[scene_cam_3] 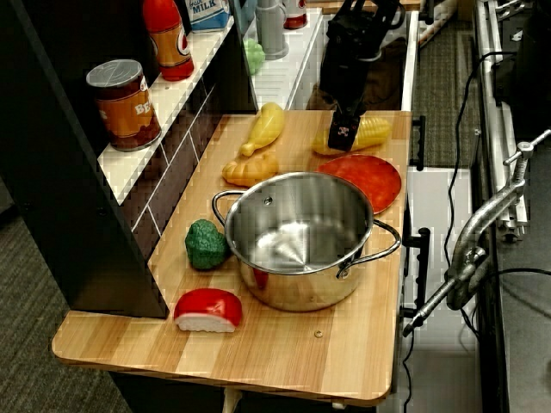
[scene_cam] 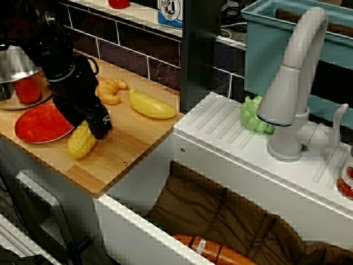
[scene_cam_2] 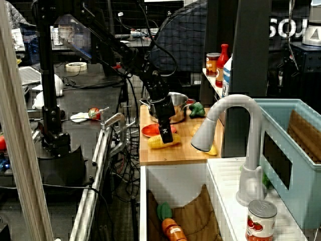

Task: Put corn on plate

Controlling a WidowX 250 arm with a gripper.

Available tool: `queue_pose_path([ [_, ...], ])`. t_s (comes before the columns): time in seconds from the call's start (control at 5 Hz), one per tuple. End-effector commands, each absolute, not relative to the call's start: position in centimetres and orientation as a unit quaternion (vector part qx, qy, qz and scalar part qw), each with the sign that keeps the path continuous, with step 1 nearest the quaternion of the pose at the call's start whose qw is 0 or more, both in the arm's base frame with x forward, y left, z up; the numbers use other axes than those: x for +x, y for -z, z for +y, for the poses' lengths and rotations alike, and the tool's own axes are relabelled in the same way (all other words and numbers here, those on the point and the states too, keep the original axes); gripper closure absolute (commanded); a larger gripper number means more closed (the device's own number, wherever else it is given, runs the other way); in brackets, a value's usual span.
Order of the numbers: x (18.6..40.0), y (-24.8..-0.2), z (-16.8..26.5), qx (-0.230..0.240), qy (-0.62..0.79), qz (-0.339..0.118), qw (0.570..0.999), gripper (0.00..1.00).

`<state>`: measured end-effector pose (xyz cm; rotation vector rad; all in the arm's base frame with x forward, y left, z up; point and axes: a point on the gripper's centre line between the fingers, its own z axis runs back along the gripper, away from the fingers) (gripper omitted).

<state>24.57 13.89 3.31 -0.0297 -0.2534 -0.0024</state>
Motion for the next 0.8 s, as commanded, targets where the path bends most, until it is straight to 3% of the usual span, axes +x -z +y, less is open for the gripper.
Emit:
queue_pose_path([
  [0.0, 24.8, -4.5, 15.6, -0.003, -0.01, -0.153, 0.988, 0.6],
  [0.2, 24.8, -5.2, 15.5, -0.009, -0.02, -0.151, 0.988, 1.0],
  [0.6, 25.5, -7.0, 15.4, -0.003, -0.035, -0.141, 0.989, 1.0],
])
